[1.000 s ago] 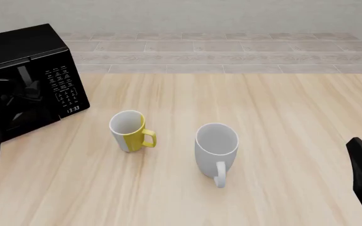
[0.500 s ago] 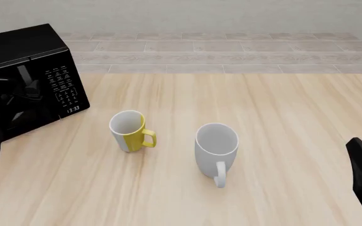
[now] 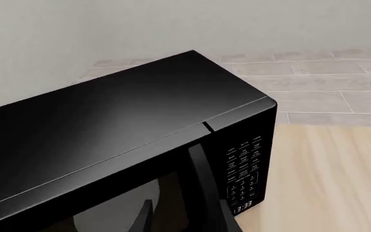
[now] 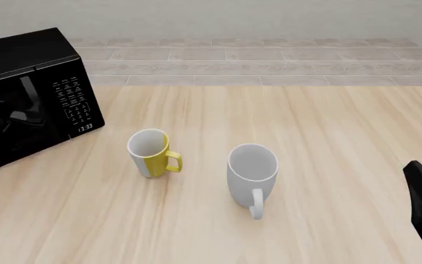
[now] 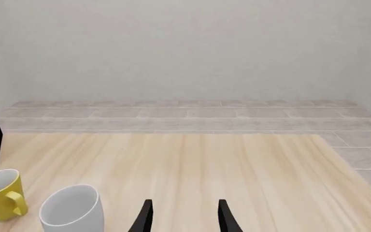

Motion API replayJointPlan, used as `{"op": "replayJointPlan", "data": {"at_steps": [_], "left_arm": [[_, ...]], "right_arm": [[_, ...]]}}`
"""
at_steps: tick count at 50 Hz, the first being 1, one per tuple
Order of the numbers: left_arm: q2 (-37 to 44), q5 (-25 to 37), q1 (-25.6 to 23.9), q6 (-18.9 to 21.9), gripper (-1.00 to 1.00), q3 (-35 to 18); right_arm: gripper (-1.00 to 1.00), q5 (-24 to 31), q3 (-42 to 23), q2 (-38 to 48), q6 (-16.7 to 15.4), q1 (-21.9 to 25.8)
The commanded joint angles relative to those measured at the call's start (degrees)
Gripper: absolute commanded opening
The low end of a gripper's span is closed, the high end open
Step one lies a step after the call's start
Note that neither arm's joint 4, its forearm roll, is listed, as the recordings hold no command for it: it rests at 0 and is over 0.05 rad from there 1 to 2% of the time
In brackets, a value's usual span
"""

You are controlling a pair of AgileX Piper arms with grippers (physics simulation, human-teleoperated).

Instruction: Close the microwave.

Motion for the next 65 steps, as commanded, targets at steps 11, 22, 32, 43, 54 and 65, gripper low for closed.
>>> {"op": "replayJointPlan", "data": {"at_steps": [11,22,32,43,54,65], "left_arm": [[-14.6,2.9,-1.9,-0.4,1.0,10.1],[-22.6,6.7,-4.1,-1.6,1.0,13.7],[-33.2,13.3,-5.7,-3.1,1.0,16.3],[-47.9,25.3,-8.5,-4.3,1.0,17.4],[-64.8,40.8,-11.2,-4.9,1.0,16.0],[-77.4,53.3,-13.7,-5.8,1.0,13.7]], "right_arm": [[1.0,0.1,0.0,0.1,-0.1,0.5],[1.0,0.2,0.0,0.1,-0.2,0.8],[1.0,-0.1,0.0,0.0,-0.1,0.9],[1.0,-0.1,0.0,0.0,-0.4,1.0],[1.0,-0.3,0.0,0.0,-0.3,0.9],[1.0,-0.6,0.0,-0.1,-0.3,0.7]]}}
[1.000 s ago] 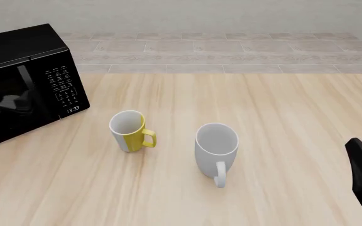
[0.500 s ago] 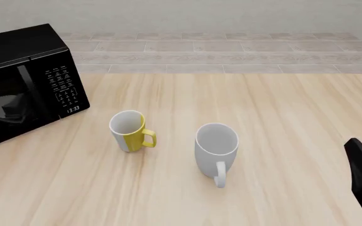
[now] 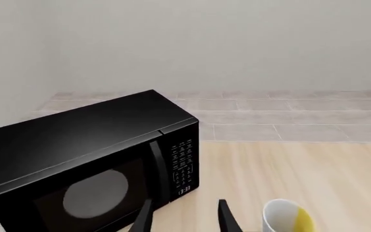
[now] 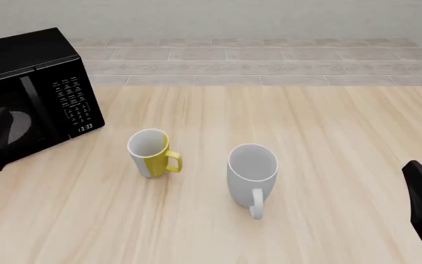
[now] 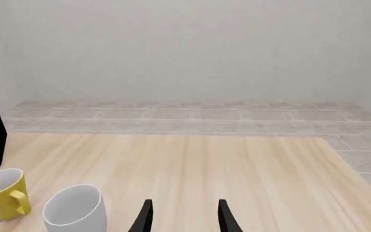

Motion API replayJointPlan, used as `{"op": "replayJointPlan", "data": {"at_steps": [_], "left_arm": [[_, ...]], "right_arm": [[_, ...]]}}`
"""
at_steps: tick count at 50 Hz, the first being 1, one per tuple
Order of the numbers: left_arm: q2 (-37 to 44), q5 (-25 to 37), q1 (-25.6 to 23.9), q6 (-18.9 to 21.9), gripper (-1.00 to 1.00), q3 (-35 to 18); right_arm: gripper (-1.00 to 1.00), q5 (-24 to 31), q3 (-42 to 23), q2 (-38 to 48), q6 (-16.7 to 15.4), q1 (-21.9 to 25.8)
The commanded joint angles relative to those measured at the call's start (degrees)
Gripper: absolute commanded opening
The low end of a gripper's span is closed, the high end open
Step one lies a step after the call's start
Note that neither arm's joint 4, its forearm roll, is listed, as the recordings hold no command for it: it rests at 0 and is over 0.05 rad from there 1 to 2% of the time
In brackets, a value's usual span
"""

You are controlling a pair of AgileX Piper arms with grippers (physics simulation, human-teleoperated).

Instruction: Close the microwave.

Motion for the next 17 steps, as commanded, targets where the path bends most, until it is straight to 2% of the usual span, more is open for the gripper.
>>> {"op": "replayJointPlan", "data": {"at_steps": [1,17], "left_arm": [[-13.9,13.4,-2.7,-0.9,1.0,-1.9],[-29.5,31.7,-6.4,-2.7,1.0,-9.2]], "right_arm": [[1.0,-0.1,0.0,0.0,-0.1,-0.2],[1.0,-0.3,0.0,-0.1,-0.2,-0.3]]}}
